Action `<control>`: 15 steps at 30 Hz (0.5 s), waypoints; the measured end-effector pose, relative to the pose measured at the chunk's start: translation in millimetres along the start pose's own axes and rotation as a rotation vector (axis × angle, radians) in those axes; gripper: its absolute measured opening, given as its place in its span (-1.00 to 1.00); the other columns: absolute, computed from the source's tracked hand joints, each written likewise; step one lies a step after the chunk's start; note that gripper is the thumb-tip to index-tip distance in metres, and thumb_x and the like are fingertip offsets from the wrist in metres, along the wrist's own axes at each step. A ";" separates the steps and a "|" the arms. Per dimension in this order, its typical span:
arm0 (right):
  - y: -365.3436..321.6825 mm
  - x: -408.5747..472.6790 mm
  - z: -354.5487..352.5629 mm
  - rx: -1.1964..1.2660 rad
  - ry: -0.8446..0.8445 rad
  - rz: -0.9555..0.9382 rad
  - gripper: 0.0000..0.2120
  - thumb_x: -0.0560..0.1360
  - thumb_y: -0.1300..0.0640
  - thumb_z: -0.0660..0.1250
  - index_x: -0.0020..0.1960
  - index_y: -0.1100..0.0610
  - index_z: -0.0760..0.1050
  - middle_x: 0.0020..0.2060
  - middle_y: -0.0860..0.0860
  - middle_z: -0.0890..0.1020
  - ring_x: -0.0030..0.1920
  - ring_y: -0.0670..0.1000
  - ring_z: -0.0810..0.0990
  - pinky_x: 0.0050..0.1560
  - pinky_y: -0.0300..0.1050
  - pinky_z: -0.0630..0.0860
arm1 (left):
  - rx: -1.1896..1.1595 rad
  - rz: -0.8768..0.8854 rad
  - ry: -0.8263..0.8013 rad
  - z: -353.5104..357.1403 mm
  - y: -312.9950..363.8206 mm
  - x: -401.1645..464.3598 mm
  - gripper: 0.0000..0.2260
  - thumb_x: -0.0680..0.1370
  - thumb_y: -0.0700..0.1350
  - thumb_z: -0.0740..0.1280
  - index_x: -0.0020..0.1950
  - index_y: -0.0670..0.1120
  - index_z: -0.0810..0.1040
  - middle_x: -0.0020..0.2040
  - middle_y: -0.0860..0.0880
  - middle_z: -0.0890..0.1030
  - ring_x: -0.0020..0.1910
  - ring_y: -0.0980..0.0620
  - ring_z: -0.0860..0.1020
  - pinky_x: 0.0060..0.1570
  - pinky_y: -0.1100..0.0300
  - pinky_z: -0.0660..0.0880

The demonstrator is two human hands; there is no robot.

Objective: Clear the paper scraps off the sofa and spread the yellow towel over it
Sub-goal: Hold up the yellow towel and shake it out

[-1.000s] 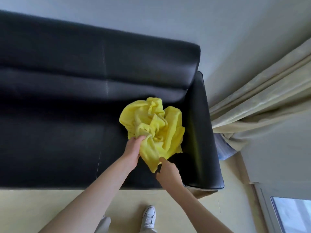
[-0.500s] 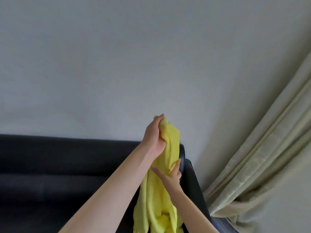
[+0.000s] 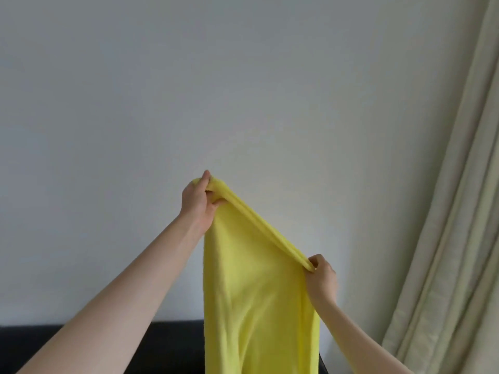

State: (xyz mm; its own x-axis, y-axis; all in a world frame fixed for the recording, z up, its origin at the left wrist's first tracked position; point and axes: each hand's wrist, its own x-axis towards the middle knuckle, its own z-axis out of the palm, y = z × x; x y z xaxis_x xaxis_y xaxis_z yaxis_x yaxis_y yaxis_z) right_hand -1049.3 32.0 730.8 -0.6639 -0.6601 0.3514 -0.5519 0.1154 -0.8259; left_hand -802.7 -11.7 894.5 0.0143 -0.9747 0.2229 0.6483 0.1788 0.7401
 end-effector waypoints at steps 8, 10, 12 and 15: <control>-60.3 43.2 -29.2 0.156 0.132 0.125 -0.69 0.45 0.38 0.12 0.10 0.18 0.50 -0.18 0.10 0.54 -0.20 0.16 0.51 -0.27 -0.12 0.40 | 0.430 0.395 0.093 -32.5 30.1 26.6 -0.58 0.61 -0.15 0.25 0.45 0.01 0.28 0.15 -0.08 0.37 0.06 0.04 0.46 0.02 0.04 0.55; -85.3 49.5 -37.4 0.230 0.121 0.107 -0.69 0.47 0.34 0.13 0.15 0.18 0.47 -0.16 0.10 0.53 -0.22 0.12 0.48 -0.34 -0.14 0.35 | 0.740 0.437 0.031 -45.5 32.1 30.9 -0.52 0.57 -0.25 0.24 0.46 0.01 0.25 0.12 -0.09 0.43 -0.03 0.02 0.49 -0.13 0.21 0.51; -112.1 49.0 -42.6 0.280 0.098 0.036 -0.71 0.48 0.27 0.13 0.17 0.16 0.43 -0.15 0.09 0.53 -0.29 0.06 0.45 -0.38 -0.16 0.32 | 1.007 0.433 -0.048 -55.9 33.2 33.0 -0.38 0.51 -0.34 0.25 0.50 0.02 0.16 0.17 -0.07 0.43 -0.11 -0.01 0.47 -0.23 0.19 0.47; -153.1 43.2 -47.0 0.306 0.092 -0.067 -0.76 0.47 0.18 0.17 0.13 0.10 0.41 -0.25 -0.01 0.50 -0.35 -0.03 0.43 -0.38 -0.16 0.34 | 1.305 0.502 -0.146 -63.2 31.3 28.6 -0.20 0.41 -0.36 0.32 0.54 0.00 0.02 0.22 -0.14 0.45 0.03 -0.09 0.48 -0.01 0.05 0.51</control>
State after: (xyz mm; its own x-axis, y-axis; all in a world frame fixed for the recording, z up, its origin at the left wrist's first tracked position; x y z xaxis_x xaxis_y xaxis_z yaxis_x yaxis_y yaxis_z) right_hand -1017.2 20.7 893.1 -0.6818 -0.5870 0.4366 -0.4281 -0.1638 -0.8888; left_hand -733.9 -42.5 884.0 -0.1005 -0.7628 0.6387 -0.5670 0.5714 0.5932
